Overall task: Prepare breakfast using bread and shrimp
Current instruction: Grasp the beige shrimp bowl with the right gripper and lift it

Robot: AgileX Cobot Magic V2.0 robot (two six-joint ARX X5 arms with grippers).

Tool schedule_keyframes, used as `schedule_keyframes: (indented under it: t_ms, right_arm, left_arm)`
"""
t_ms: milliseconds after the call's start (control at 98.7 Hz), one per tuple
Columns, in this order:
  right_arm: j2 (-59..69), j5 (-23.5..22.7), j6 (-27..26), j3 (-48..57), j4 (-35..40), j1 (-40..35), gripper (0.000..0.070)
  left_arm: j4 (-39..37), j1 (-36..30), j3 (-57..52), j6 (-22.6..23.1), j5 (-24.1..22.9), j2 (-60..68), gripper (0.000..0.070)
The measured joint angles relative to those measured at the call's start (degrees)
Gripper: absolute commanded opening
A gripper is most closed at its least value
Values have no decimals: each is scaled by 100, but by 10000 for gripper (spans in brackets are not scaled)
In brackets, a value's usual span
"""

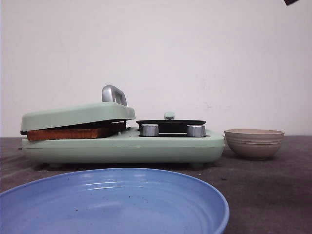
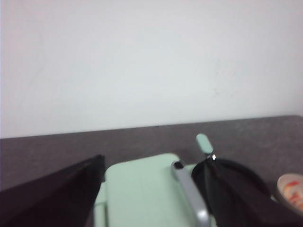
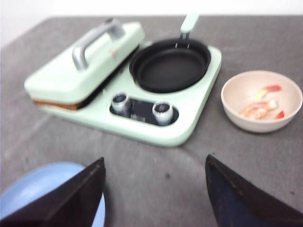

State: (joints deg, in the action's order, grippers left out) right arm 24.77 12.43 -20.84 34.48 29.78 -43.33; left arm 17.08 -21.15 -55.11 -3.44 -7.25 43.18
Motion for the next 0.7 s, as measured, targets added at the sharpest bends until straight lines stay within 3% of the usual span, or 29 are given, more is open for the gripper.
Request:
schedule_keyframes:
  t_ms: [243, 699]
  right_arm:
    - [444, 61, -214, 282, -225, 487, 411]
    - [3377, -1447, 17, 2304, 39, 2728, 412]
  left_arm:
    - [472, 39, 0, 125, -39, -490, 394]
    - [590, 39, 0, 210, -140, -1032, 394]
